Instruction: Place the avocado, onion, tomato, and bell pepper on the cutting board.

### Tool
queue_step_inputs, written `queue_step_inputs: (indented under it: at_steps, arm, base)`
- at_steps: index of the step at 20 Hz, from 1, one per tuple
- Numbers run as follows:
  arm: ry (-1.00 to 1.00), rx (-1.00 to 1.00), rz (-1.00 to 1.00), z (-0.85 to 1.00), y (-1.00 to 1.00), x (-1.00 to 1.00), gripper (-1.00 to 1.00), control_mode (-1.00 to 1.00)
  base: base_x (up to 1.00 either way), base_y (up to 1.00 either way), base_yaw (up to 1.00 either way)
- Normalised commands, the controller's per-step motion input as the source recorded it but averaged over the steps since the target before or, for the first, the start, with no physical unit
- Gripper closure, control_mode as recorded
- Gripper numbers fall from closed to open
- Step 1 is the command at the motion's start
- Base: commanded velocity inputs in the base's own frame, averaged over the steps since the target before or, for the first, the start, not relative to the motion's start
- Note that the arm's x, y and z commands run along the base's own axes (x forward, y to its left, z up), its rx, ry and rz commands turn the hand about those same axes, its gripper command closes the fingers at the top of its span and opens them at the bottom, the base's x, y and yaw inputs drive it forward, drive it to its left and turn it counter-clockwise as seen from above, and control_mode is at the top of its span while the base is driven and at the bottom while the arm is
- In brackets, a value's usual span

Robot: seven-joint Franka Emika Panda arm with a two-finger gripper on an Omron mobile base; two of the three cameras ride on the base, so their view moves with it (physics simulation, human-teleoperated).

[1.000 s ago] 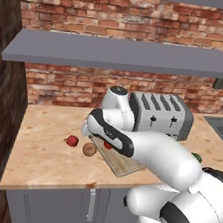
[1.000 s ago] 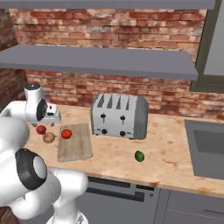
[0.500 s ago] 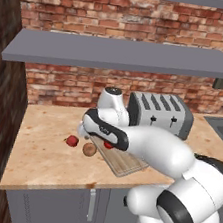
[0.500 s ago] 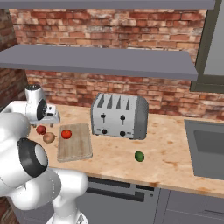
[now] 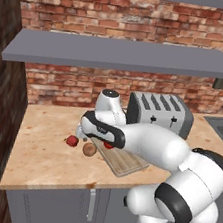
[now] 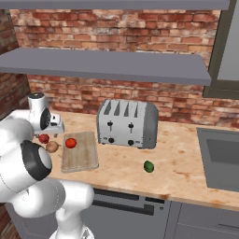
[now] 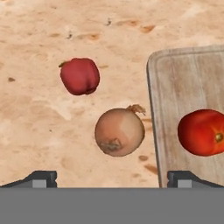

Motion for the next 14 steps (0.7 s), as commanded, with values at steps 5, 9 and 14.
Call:
queue_step_inputs:
  at_steps: [5, 9, 14]
  arm:
    - [0.00, 0.00, 0.00, -0.22, 0.00, 0.05, -1.00, -1.00]
    - [0.02, 0.00, 0.00, -0.22, 0.00, 0.08, -1.00, -1.00]
    - [0.03, 0.00, 0.00, -0.20, 0.00, 0.14, -1.00, -1.00]
  base:
    - [0.00, 0.00, 0.00]
    - [0.00, 0.00, 0.00]
    - [0.00, 0.00, 0.00]
